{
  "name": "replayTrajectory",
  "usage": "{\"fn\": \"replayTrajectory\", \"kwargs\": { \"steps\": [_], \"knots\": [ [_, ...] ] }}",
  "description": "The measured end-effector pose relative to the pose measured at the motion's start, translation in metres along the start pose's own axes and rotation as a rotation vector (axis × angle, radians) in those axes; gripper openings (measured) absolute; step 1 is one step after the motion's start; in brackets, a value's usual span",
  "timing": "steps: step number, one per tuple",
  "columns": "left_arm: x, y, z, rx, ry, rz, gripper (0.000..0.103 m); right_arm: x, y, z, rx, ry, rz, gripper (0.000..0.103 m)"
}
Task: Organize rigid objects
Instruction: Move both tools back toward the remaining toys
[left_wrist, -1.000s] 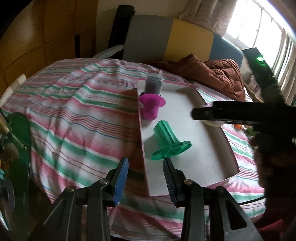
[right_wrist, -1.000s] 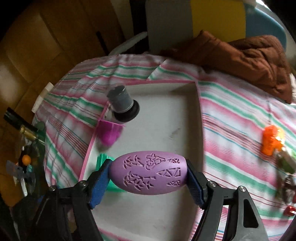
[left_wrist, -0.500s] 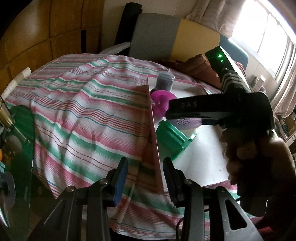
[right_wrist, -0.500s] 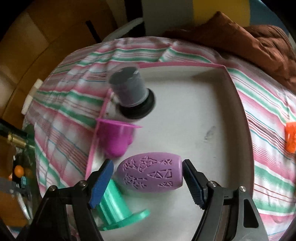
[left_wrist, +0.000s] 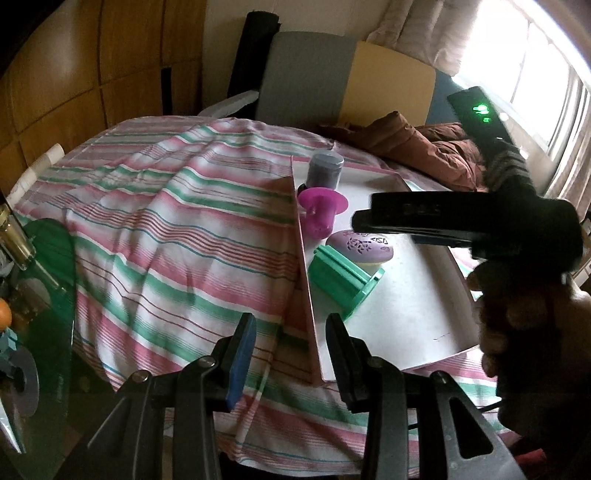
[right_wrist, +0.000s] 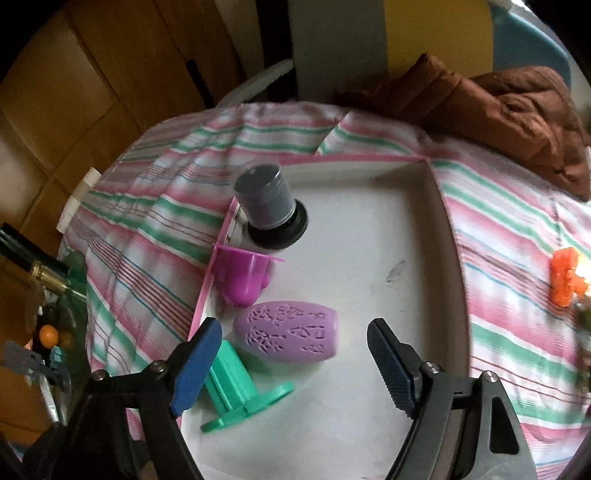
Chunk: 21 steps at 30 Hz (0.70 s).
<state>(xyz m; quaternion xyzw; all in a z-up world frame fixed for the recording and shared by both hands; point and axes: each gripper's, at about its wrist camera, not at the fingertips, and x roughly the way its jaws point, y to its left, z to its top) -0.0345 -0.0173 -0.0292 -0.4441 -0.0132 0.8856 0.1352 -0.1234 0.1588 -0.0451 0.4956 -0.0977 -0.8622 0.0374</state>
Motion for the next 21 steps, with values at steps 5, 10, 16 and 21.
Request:
{"fn": "replayTrajectory", "kwargs": {
  "steps": [5,10,16,21],
  "knots": [
    [-0.004,-0.005,0.000,0.017,-0.009,-0.003,0.039,-0.022,-0.004,-0.007,-0.015,-0.060,-0.008,0.082],
    [-0.007,-0.009,0.001,0.028,-0.010,-0.012,0.039,-0.042,-0.013,-0.014,-0.019,-0.109,-0.017,0.082],
    [-0.009,-0.017,0.003,0.050,-0.015,-0.008,0.039,-0.069,-0.049,-0.025,0.029,-0.155,-0.035,0.082],
    [-0.012,-0.025,0.003,0.074,-0.022,-0.013,0.039,-0.092,-0.097,-0.036,0.097,-0.186,-0.099,0.082]
  ]
}}
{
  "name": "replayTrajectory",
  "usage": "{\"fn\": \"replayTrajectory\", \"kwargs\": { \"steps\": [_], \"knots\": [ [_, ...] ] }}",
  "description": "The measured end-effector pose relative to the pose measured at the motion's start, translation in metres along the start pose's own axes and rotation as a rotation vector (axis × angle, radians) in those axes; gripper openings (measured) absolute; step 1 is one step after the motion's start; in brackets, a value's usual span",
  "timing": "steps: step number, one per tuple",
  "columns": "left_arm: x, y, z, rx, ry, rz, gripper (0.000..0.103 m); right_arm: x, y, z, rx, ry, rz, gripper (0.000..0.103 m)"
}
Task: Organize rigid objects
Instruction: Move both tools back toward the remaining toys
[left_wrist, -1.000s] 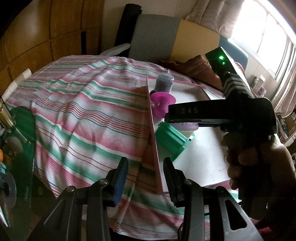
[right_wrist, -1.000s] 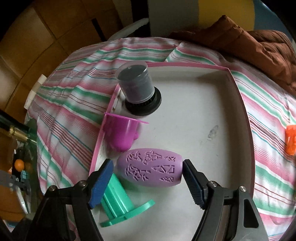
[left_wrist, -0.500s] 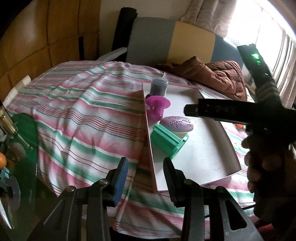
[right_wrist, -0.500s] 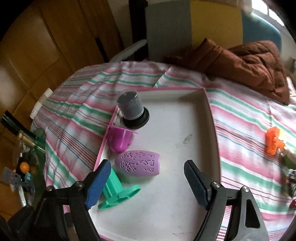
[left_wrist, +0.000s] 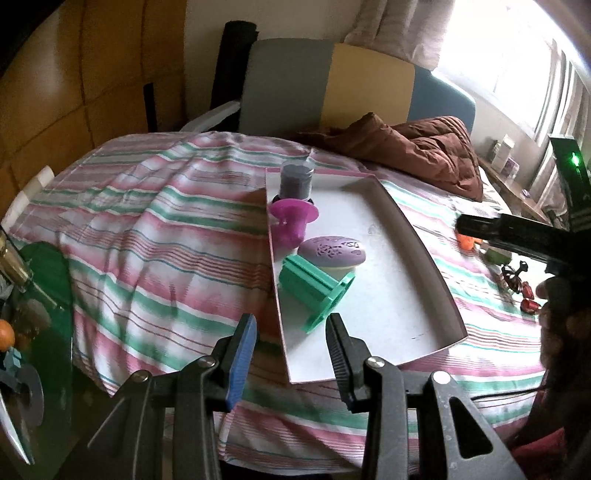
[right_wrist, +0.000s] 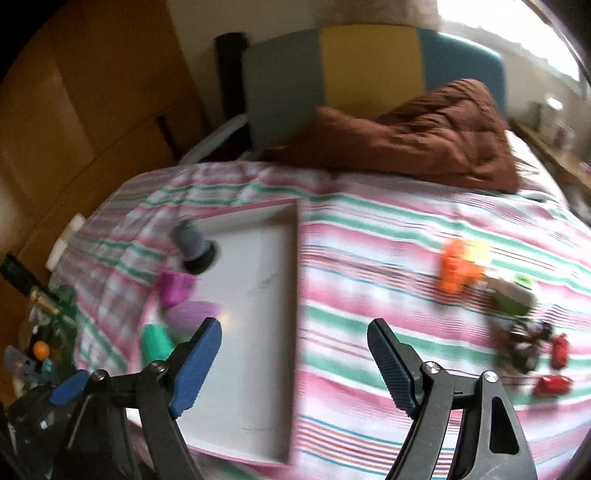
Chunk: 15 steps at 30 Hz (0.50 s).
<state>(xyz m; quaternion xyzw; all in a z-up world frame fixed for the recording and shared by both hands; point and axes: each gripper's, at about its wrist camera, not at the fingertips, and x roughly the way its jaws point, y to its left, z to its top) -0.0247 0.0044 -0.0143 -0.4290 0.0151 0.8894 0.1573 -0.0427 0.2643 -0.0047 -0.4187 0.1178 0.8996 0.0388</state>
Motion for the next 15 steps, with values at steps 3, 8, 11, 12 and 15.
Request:
{"fn": "replayTrajectory", "kwargs": {
  "steps": [3,8,11,12,15],
  "knots": [
    [-0.001,-0.007,0.001,0.024,-0.003,-0.007,0.039,-0.010,-0.034,-0.001,0.047,-0.012,-0.047,0.082],
    [-0.002,-0.023,0.004,0.063,-0.008,-0.024,0.039,-0.030,-0.100,-0.005,0.123,-0.026,-0.161,0.082],
    [-0.002,-0.032,0.006,0.077,-0.008,-0.043,0.039,-0.043,-0.139,-0.009,0.170,-0.037,-0.227,0.082],
    [-0.001,-0.034,0.007,0.082,-0.005,-0.046,0.039,-0.048,-0.153,-0.010,0.187,-0.042,-0.252,0.082],
    [0.002,-0.046,0.009,0.102,0.011,-0.071,0.039,-0.058,-0.188,-0.015,0.238,-0.062,-0.317,0.082]
  ]
}}
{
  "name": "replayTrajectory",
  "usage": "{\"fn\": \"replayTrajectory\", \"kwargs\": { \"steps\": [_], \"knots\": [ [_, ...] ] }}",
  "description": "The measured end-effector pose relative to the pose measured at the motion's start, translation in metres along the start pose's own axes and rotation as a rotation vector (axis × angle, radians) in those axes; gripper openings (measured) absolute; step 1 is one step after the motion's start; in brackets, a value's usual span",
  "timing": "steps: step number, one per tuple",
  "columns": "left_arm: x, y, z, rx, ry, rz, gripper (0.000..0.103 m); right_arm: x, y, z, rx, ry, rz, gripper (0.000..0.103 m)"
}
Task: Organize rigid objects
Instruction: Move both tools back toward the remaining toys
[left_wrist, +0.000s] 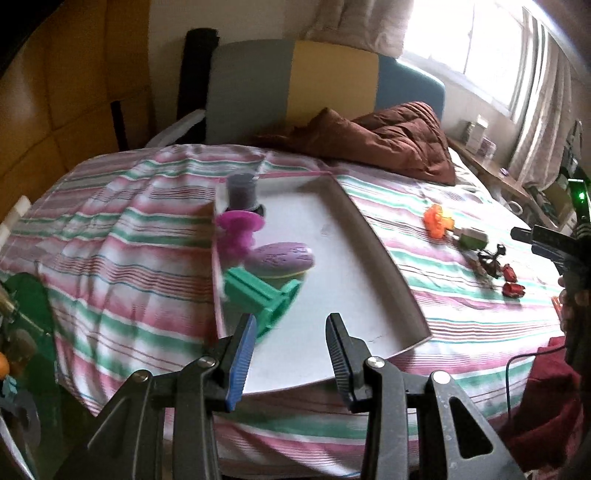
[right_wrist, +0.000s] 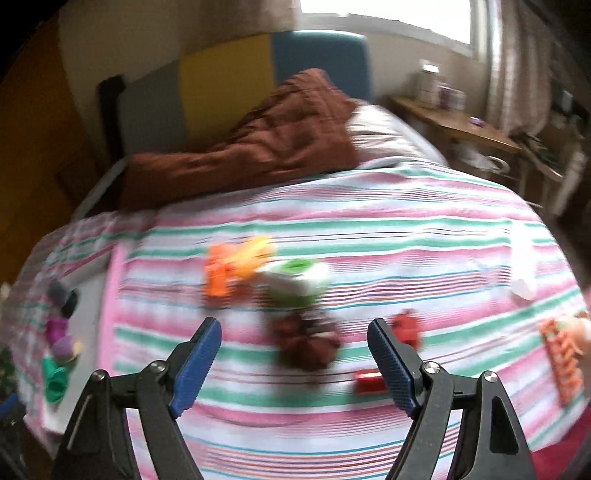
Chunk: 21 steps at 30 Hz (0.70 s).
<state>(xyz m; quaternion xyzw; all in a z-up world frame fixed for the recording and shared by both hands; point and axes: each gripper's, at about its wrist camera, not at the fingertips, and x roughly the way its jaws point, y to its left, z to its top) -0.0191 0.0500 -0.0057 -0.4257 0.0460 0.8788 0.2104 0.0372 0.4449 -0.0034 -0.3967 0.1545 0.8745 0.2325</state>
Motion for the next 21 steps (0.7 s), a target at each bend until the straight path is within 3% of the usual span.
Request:
{"fn": "replayTrajectory", "kwargs": {
  "steps": [7,14,21],
  "knots": [
    [0.005,-0.036,0.007,0.088,0.005,-0.039,0.039,0.013,-0.072,-0.008,0.159,-0.014,-0.103,0.082],
    [0.016,-0.072,0.009,0.159,0.031,-0.046,0.039,0.016,-0.092,-0.009,0.263,0.005,-0.069,0.082],
    [0.028,-0.104,0.008,0.209,0.068,-0.110,0.039,0.014,-0.110,-0.011,0.372,0.002,-0.060,0.082]
  ]
}}
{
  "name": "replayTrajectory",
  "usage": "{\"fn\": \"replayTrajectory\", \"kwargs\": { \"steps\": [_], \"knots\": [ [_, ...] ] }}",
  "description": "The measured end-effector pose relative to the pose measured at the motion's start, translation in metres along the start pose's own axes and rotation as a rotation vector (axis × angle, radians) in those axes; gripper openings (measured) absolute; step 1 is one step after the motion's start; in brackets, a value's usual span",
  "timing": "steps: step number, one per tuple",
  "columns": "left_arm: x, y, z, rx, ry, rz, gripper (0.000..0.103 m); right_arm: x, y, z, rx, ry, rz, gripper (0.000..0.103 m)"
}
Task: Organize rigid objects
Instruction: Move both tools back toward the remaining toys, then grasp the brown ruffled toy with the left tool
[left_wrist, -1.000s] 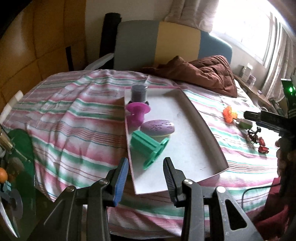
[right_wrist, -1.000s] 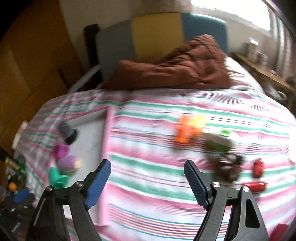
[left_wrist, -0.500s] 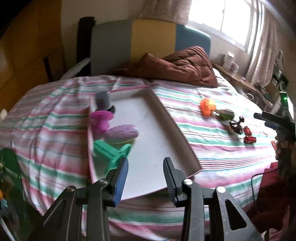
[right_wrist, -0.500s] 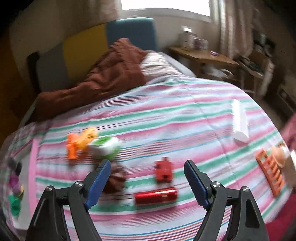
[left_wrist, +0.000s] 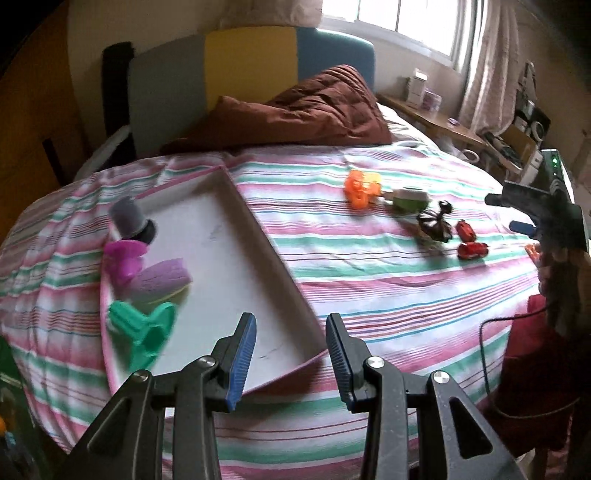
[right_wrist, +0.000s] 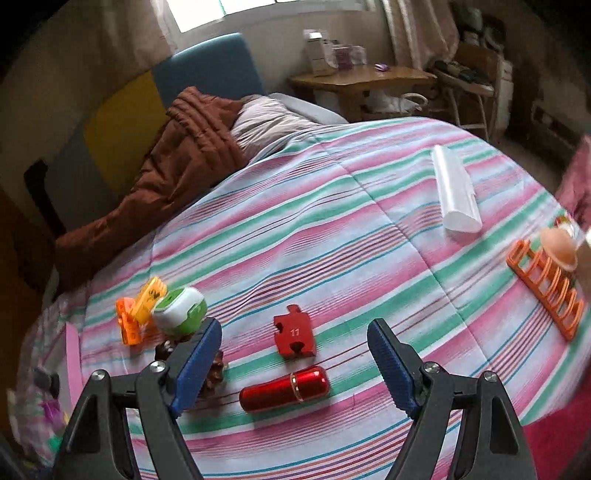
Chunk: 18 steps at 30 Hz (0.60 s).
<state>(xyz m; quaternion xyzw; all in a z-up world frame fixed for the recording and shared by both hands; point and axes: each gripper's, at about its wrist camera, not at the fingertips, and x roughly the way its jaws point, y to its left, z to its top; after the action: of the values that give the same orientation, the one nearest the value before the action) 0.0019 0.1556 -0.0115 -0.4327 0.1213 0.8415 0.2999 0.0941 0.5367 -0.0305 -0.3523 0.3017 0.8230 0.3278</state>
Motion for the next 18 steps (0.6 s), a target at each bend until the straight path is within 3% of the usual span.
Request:
{"fn": "replayTrajectory", "kwargs": {
  "steps": [6,18],
  "knots": [
    [0.015,-0.025,0.009,0.034,0.028,-0.056,0.039,0.002,-0.018,0.002,0.105,0.019,0.018,0.082],
    [0.053,-0.105,0.053,0.146,0.027,-0.216,0.039,0.006,-0.021,0.001,0.125,0.054,0.051,0.082]
  ]
}}
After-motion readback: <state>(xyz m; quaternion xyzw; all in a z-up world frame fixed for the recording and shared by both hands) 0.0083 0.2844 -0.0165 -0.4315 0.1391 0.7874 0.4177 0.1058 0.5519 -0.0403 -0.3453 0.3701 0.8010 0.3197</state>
